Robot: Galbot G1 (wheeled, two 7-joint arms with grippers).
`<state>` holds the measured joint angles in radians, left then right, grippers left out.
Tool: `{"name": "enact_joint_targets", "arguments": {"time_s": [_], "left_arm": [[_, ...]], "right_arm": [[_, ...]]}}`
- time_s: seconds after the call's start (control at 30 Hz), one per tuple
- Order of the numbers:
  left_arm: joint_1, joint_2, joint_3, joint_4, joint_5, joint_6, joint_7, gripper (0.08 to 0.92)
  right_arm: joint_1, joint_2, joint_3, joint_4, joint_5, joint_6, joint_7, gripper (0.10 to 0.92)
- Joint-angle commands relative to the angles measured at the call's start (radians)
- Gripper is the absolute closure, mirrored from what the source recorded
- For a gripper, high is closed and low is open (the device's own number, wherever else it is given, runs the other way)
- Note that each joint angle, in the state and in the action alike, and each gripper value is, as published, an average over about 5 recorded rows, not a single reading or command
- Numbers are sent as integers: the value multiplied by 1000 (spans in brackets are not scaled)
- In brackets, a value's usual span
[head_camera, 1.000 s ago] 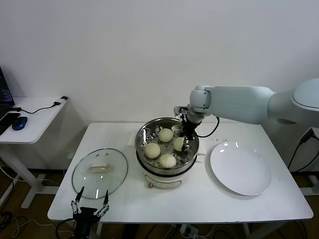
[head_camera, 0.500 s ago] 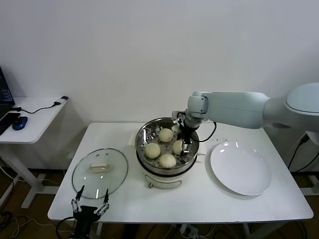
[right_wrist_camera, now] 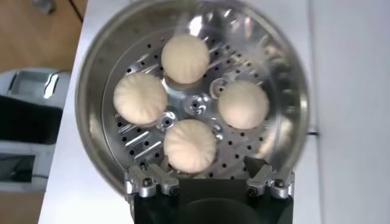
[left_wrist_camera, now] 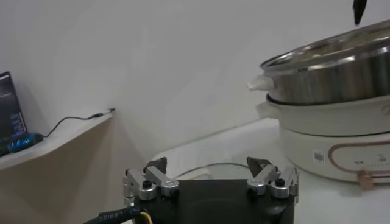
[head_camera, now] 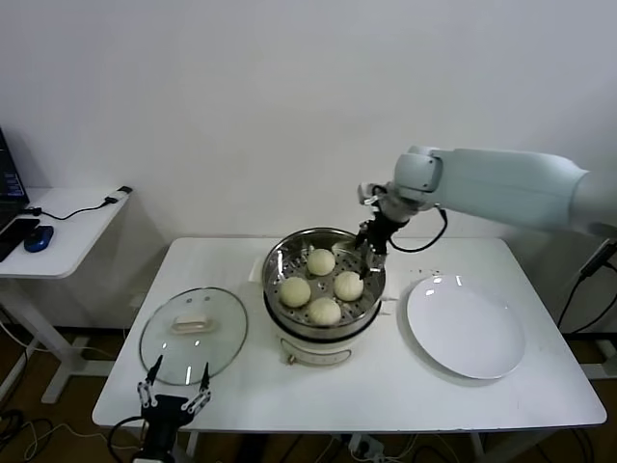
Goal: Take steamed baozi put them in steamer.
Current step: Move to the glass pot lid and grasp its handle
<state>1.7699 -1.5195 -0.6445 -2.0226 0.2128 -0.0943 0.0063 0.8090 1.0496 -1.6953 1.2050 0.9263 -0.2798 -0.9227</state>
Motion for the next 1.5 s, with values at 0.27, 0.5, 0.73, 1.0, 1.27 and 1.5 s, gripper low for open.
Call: {"name": "enact_joint_targets", "arguments": {"time_s": [0.27, 0.5, 0.73, 1.0, 1.27, 1.5], "left_arm": [[0, -17, -17, -11, 28, 3, 0, 177], [-2, -25, -20, -20, 47, 7, 0, 177], [0, -35, -25, -33, 87, 13, 9, 177], [-15, -31, -55, -65, 311, 36, 43, 177], [-48, 10, -55, -76, 995, 104, -45, 177], [-107, 97, 54, 25, 1266, 225, -108, 177]], "right_arm": [[-399, -557, 469, 264, 51, 326, 418, 203], [-979, -632, 1045, 307, -11, 443, 591, 203], [-1551, -533, 1663, 387, -99, 481, 668, 203], [-1970, -288, 2125, 479, -237, 445, 677, 203], [-2186, -95, 2311, 511, -312, 445, 656, 203], [-2269, 2, 2363, 489, -361, 461, 652, 203]]}}
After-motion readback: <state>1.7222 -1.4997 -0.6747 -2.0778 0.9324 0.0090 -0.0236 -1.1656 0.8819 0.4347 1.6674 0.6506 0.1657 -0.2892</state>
